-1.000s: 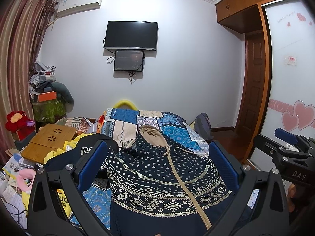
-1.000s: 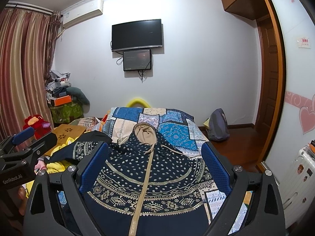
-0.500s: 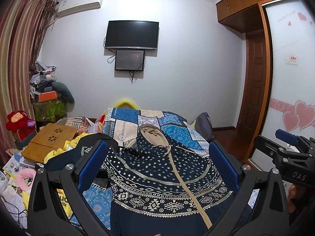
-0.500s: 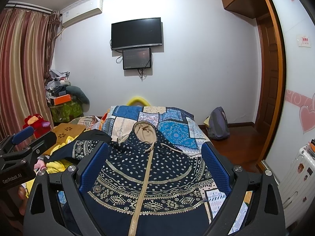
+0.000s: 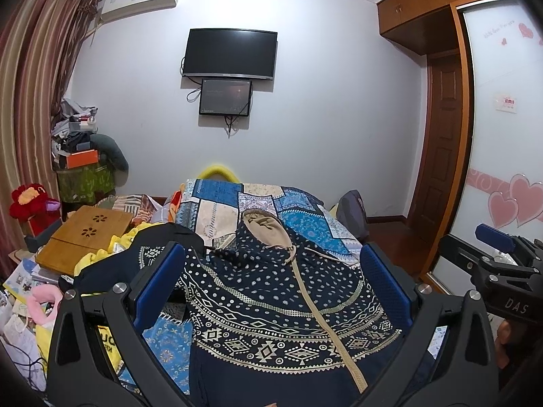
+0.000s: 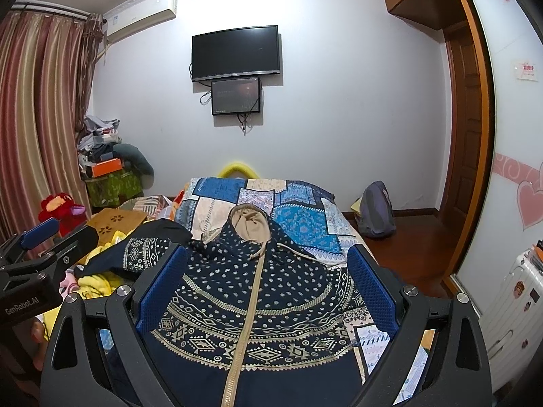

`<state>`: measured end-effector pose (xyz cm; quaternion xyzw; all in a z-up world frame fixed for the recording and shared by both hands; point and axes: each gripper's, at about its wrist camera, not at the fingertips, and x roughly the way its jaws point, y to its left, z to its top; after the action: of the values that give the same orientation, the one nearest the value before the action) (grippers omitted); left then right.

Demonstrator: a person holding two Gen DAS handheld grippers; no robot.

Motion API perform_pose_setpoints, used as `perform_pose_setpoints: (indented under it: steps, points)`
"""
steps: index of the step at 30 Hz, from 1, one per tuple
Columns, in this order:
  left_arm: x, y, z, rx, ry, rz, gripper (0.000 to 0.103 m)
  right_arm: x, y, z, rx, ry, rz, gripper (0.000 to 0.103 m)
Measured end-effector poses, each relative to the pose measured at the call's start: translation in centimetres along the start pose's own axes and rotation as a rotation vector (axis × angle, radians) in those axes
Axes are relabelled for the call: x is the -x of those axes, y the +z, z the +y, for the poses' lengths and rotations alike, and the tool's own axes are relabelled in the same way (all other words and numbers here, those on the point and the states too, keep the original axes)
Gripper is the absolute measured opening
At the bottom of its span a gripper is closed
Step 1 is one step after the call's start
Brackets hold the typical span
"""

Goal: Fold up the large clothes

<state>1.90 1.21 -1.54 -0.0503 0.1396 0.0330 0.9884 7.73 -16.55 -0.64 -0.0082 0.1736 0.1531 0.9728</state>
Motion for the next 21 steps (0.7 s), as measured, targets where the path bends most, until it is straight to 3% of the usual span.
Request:
perform_pose_setpoints:
  steps: [12,21]
  points:
    - [-1.6,0.7,0.9,0.012,0.011,0.01,0.103,-1.8,0.7,-0.2,0.007,0.003,-0.008,0.094]
    - [-5.2,2.9,3.2,-0.019,0.084,-0.013,0.103,-7.4,2.1,-0.5,0.055,-0.022,0.011,0.094]
